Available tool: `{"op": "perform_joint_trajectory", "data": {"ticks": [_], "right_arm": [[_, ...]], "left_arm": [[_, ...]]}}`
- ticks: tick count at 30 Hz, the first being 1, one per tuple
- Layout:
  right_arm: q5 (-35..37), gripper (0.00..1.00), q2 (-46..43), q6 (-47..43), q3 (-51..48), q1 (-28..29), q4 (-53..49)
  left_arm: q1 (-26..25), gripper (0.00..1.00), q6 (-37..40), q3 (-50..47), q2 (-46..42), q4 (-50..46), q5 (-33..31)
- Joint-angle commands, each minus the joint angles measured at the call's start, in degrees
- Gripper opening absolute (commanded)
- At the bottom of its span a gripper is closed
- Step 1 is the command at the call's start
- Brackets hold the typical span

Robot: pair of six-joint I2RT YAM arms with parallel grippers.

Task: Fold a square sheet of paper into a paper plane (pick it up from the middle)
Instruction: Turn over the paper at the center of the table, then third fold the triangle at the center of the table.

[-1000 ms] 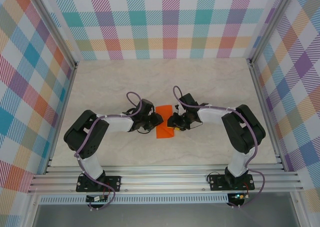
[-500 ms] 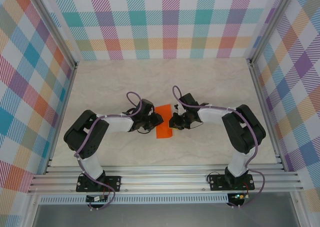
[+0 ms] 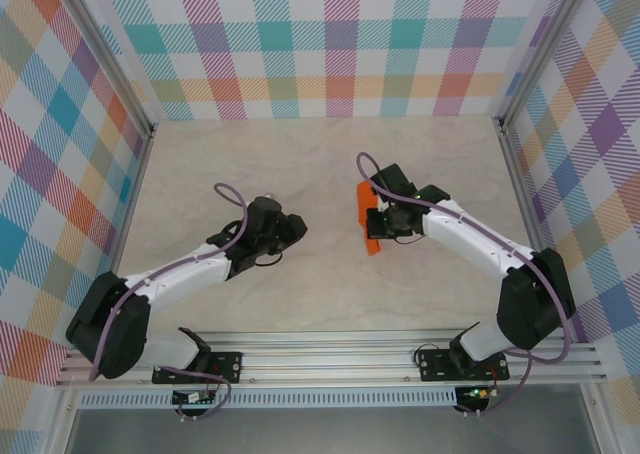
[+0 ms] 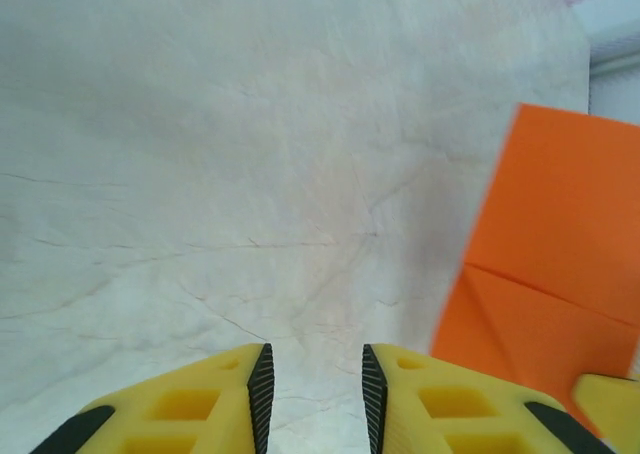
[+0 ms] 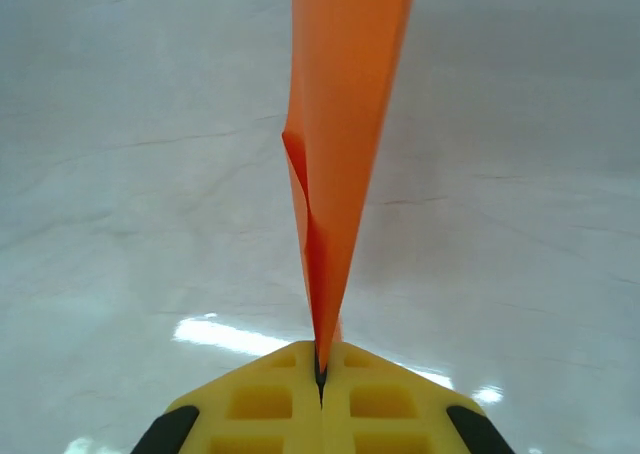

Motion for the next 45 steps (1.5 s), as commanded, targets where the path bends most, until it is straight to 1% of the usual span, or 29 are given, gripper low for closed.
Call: {"op": "perform_joint_trajectory", "data": {"ticks": [1, 4, 7, 11, 12, 14, 17, 20, 22, 24, 26, 28, 30, 32, 35, 36, 38, 39, 41, 45], "right_arm": [[20.40, 0.04, 0.90, -2.35, 2.62, 1.13, -16.21], [22.81, 0.06, 3.70, -1.48, 4.19, 2.81, -18.59], [24.19, 0.07, 9.29, 1.52, 7.09, 7.10, -20.50], [22.42, 0.12, 19.70, 6.90, 13.52, 12.63, -23.41], [21.11, 0.13, 22.00, 7.95, 14.95, 13.62, -23.69], [16.26, 0.17, 26.25, 9.09, 18.01, 15.63, -22.80], [9.84, 0.23, 30.69, 9.15, 23.16, 18.83, -20.78], [-0.16, 0.36, 32.31, 7.67, 25.36, 19.89, -15.88], [-5.45, 0.45, 31.46, 6.36, 24.58, 19.84, -12.40], [-6.63, 0.54, 28.70, 6.34, 22.54, 19.66, -9.57], [-7.36, 0.57, 23.21, 6.48, 18.13, 18.29, -5.98], [-8.34, 0.59, 15.66, 7.42, 10.43, 15.35, -0.34], [-10.07, 0.61, 7.44, 8.19, 1.97, 10.65, 5.31], [-11.72, 0.65, 1.12, 7.83, -4.40, 5.91, 8.30], [-17.92, 0.68, -4.91, 6.62, -11.76, -2.81, 11.48], [-21.19, 0.67, -5.95, 6.13, -13.80, -6.03, 12.53], [-26.41, 0.66, -7.36, 4.99, -16.61, -10.97, 14.16], [-28.84, 0.66, -7.50, 4.33, -17.73, -12.73, 15.19], [-32.00, 0.64, -6.92, 3.44, -18.85, -14.98, 16.25], [-37.02, 0.58, -3.18, 2.71, -19.54, -17.66, 18.48]], "left_arm": [[-0.22, 0.34, 1.08, -2.34, -4.91, -6.09, -8.51], [-0.16, 0.38, 1.12, -3.82, -8.57, -7.91, -12.37], [-0.01, 0.40, 1.45, -4.31, -11.06, -9.77, -15.01], [0.13, 0.42, 2.26, -5.45, -13.12, -9.99, -16.53], [0.28, 0.42, 2.51, -5.61, -13.43, -10.23, -16.90], [0.72, 0.43, 2.89, -5.81, -14.13, -11.11, -17.77], [1.57, 0.44, 3.25, -6.30, -15.75, -12.29, -18.27], [2.32, 0.47, 3.67, -6.99, -17.60, -12.62, -17.67], [2.67, 0.48, 3.95, -7.04, -18.39, -13.01, -16.85], [2.80, 0.50, 4.55, -7.04, -18.70, -12.97, -14.90], [2.94, 0.52, 5.66, -7.13, -18.06, -11.13, -10.67], [2.81, 0.52, 6.57, -6.80, -16.34, -8.79, -5.53], [2.41, 0.52, 7.02, -6.06, -12.94, -5.63, -0.39], [0.68, 0.50, 7.74, -4.03, -8.54, -3.52, 2.38], [-2.77, 0.44, 9.35, 1.90, 0.65, -1.30, 6.50], [-4.11, 0.40, 10.14, 4.71, 4.61, -1.65, 7.69], [-6.75, 0.31, 11.03, 11.16, 11.71, -4.13, 7.95], [-8.09, 0.29, 11.50, 14.33, 15.23, -5.31, 7.70], [-9.75, 0.23, 11.43, 19.93, 21.15, -7.19, 7.04], [-11.73, 0.19, 9.94, 25.61, 29.86, -7.93, 7.46]]}}
